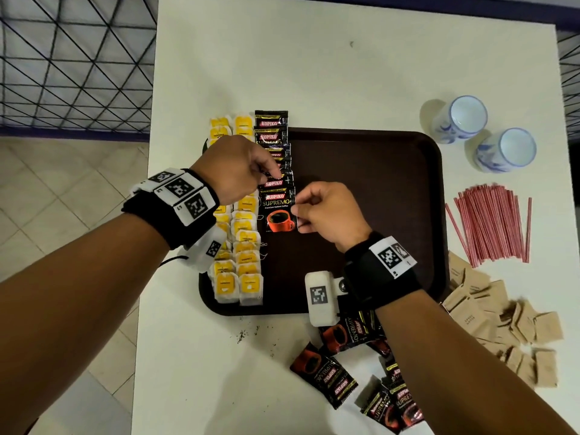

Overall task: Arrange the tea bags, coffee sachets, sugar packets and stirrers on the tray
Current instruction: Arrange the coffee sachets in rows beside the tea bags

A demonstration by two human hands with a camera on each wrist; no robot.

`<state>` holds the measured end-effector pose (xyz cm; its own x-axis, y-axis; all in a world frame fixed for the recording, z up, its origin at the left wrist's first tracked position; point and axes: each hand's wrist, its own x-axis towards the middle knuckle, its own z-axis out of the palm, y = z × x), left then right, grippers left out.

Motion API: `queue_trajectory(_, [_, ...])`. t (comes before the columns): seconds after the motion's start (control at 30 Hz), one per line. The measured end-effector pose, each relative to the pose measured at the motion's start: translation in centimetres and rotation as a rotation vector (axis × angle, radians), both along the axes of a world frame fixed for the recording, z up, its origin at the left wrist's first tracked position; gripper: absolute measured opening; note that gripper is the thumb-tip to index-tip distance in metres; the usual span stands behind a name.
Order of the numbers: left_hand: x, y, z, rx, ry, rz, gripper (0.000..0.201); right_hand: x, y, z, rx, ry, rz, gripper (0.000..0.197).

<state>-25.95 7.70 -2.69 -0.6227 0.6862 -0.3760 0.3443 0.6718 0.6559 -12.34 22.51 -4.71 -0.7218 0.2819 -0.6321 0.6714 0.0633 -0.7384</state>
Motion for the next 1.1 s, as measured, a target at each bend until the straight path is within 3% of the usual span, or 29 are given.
queue_trajectory(0.57, [0.4,-0.3,-1.1,0.059,0.140,0.027,0.023,-0.8,-2.0,-0.9,0.288,0.010,-0.043,0.021])
queue_trajectory(0.8, [0.4,-0.6,-1.3,0.084,0.186,0.065,0.019,-0.9,-2.1,-0.4,0.232,0.000,-0.049,0.016])
queue_trajectory(0.97, [0.5,-0.7,-1.3,0.091,0.201,0.074,0.019,-1.2,-2.2,0.0,0.193,-0.009,-0.031,0.037])
queue_trajectory(1.1, [0.6,-0.7,-1.1,0.094,0.197,0.082,0.020,-1.2,-2.2,0.0,0.206,0.005,-0.014,0.042])
